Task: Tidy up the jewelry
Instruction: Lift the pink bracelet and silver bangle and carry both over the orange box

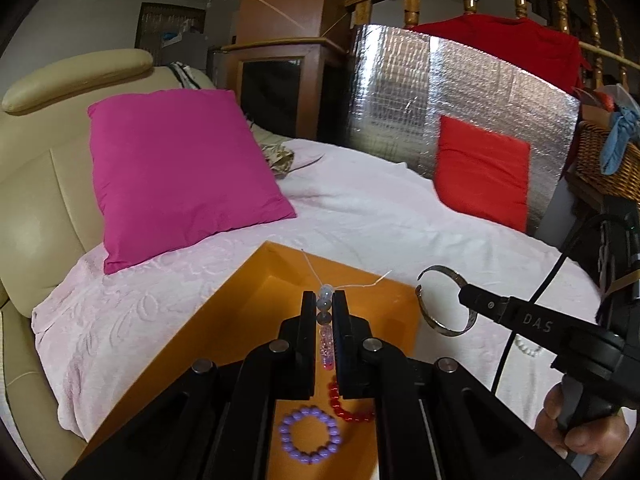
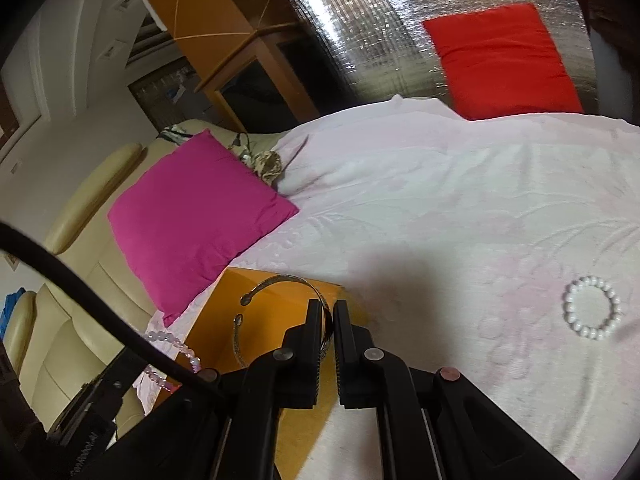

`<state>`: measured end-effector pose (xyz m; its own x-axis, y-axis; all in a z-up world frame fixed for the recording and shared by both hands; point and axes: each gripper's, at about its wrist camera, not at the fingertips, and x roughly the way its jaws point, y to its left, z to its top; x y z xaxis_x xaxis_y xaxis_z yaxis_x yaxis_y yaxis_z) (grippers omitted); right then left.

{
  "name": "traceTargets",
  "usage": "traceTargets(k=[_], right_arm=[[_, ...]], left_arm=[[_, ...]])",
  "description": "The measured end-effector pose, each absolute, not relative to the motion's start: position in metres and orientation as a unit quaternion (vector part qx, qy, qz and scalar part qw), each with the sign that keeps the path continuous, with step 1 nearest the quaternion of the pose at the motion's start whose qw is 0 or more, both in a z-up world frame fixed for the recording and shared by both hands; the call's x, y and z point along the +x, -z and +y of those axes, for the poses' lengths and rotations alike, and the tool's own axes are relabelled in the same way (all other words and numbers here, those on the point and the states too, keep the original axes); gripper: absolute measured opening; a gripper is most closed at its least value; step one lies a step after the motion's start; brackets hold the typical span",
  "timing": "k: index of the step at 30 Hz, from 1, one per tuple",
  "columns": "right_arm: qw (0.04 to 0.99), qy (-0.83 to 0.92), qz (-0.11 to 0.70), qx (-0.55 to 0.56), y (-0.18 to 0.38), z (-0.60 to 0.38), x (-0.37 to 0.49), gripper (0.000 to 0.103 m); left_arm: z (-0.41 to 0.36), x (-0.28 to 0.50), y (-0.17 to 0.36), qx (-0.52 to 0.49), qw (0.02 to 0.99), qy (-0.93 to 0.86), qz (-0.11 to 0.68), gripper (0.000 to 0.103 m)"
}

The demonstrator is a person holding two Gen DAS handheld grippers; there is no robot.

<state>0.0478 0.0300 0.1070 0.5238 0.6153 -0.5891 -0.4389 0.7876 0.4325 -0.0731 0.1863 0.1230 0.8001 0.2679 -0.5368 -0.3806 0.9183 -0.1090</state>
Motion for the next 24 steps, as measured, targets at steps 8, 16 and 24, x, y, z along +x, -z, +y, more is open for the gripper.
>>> traceTargets(k=[8,16,24], right_arm=[[0.858,-0.321,0.385,0.110,-0.104,0.053,0.051,0.007],[0.853,-0.336,0.389,0.090,-0.100,0.079,0.055,0.007],[0.851,-0.334,0.400,0.065,-0.089,0.101,0.064,0.007]], left_arm=[[0.204,-0.062,-0.110,-0.103,0.932,-0.197,0.286,0.008],[0.221,-0.052,-0.096,-0.096,0.920,-0.218,0.310,0.008],[0.233,-0.045,-0.086,-0.089,0.911,-0.237,0.326,0.008]])
